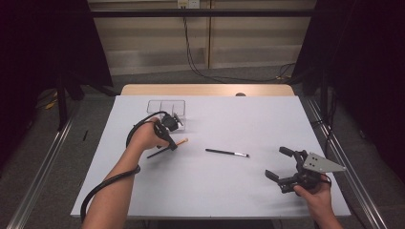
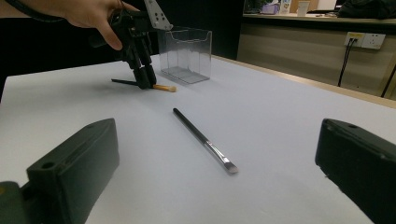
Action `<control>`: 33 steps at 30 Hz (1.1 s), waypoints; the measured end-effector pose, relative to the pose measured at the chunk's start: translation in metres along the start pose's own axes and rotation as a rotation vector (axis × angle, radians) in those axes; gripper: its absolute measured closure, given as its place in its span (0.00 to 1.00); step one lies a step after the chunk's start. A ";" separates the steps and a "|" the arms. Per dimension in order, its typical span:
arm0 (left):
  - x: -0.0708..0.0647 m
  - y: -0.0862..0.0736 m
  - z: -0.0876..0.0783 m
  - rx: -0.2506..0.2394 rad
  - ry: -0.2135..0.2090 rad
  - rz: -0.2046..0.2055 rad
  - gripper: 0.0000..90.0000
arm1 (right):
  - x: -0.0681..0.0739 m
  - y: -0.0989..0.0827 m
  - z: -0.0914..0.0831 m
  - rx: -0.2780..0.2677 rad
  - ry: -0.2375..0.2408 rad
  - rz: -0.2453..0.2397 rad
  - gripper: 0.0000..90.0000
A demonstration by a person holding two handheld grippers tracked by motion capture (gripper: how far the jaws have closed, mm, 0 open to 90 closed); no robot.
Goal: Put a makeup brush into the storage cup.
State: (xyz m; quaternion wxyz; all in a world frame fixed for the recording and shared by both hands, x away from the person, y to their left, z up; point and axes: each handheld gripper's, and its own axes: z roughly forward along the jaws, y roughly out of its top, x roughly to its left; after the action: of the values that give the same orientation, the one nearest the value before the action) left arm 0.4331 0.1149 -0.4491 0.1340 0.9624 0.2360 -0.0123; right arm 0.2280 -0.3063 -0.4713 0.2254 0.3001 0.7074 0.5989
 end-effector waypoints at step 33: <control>-0.007 0.009 0.002 0.060 0.025 0.071 0.93 | 0.001 0.000 0.002 0.008 0.005 -0.010 0.00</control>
State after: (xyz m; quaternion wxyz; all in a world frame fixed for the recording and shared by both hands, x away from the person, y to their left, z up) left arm 0.4314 0.1034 -0.4478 0.1027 0.9738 0.2029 -0.0026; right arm 0.2283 -0.3041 -0.4718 0.2254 0.2959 0.7120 0.5956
